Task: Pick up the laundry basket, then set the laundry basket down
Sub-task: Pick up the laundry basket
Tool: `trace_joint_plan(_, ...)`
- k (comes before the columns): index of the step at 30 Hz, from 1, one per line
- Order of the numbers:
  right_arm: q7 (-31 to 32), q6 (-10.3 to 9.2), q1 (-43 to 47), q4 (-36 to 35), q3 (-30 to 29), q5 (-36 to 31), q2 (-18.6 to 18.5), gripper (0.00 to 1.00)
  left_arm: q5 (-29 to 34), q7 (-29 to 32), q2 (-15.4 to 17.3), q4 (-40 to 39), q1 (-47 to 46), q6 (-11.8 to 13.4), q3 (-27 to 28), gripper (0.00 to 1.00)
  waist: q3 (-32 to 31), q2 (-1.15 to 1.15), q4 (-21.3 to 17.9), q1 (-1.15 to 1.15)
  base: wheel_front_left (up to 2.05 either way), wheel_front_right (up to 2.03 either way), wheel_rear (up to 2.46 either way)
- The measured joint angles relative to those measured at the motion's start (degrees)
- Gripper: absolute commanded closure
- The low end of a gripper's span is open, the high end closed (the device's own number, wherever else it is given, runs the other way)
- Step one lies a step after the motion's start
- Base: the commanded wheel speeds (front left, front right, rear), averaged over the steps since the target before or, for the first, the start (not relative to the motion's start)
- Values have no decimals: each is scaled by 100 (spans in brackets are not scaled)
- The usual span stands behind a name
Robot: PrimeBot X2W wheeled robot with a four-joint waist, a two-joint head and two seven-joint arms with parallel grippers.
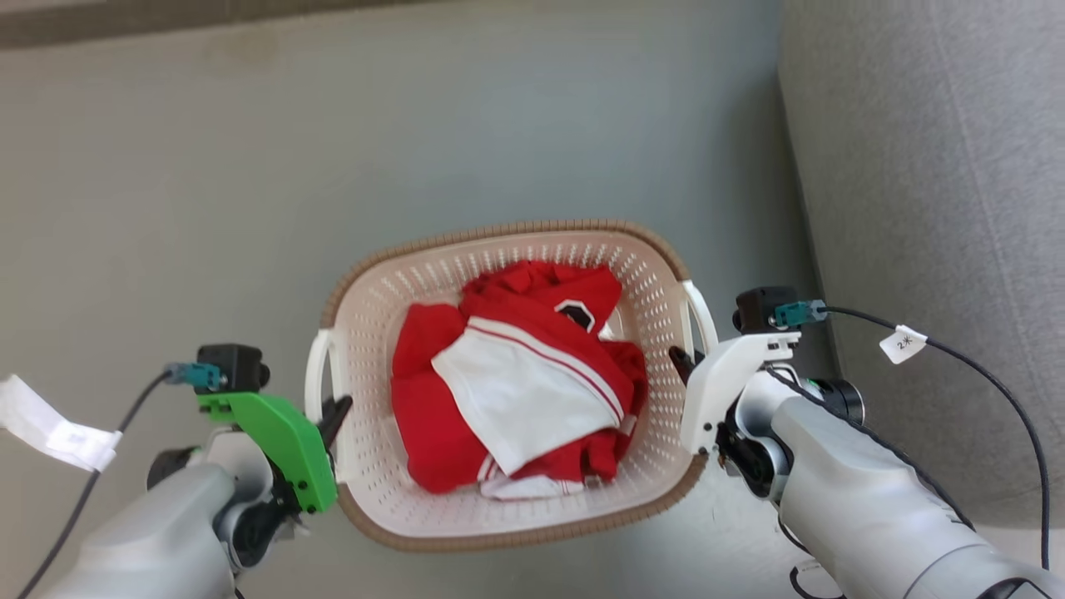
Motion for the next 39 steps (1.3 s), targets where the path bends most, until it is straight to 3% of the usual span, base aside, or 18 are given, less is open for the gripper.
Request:
trace_joint_plan(18,867,436,510,481,297,535,-33,100,-304,722,-531,609,701,0,-93,100,-1569,0,100,0,0,0,0)
trace_joint_plan(28,1204,503,694,537,449,634,-33,100,-508,1036,-697,904,956,-5,-101,100,-2219,0,164,0,0,0,0)
trace_joint_plan(39,1412,513,693,541,543,794,-49,100,-506,1289,-805,1103,936,-5,-102,100,-2310,0,133,0,0,0,0)
